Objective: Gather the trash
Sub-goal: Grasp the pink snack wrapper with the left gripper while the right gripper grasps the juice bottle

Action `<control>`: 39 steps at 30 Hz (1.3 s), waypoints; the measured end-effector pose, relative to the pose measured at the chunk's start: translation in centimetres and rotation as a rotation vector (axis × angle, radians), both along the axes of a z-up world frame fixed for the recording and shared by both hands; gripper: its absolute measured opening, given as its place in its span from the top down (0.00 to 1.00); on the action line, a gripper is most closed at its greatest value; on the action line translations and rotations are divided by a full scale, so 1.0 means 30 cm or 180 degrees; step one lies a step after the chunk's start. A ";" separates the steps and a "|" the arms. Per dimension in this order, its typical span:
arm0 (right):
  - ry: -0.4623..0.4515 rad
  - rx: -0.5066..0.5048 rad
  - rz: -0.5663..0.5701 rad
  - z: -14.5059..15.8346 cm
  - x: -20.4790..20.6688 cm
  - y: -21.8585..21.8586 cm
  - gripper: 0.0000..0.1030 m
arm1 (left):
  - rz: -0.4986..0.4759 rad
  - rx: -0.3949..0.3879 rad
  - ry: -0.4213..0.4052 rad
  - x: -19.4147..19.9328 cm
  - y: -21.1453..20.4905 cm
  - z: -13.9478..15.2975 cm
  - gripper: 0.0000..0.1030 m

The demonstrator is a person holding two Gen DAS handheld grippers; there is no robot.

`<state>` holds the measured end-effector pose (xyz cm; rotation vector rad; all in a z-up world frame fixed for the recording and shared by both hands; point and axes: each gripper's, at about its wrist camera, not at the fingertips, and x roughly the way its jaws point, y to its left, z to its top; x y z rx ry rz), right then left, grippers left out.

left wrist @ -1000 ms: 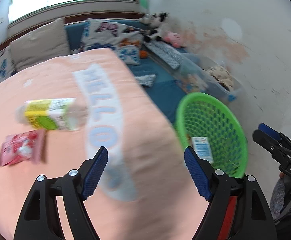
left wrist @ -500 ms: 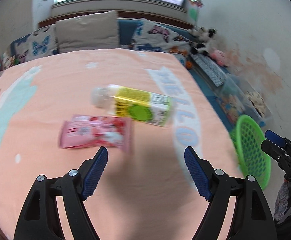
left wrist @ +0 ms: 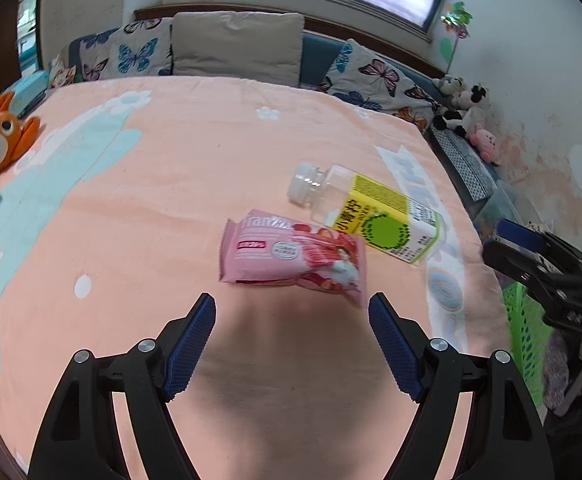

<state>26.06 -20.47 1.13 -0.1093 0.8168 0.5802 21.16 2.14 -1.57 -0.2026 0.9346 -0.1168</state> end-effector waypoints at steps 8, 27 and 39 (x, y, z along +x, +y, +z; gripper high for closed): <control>0.0044 -0.0223 0.0362 -0.053 0.171 0.154 0.22 | 0.0152 -0.0146 0.0117 0.018 0.063 -0.049 0.26; 0.0387 -0.0376 0.0577 -0.180 0.262 0.221 0.46 | 0.0306 -0.0617 0.0314 0.078 0.096 -0.124 0.26; 0.0531 -0.0212 0.0352 -0.179 0.175 0.131 0.49 | 0.0456 -0.1041 0.0459 0.190 0.028 -0.180 0.30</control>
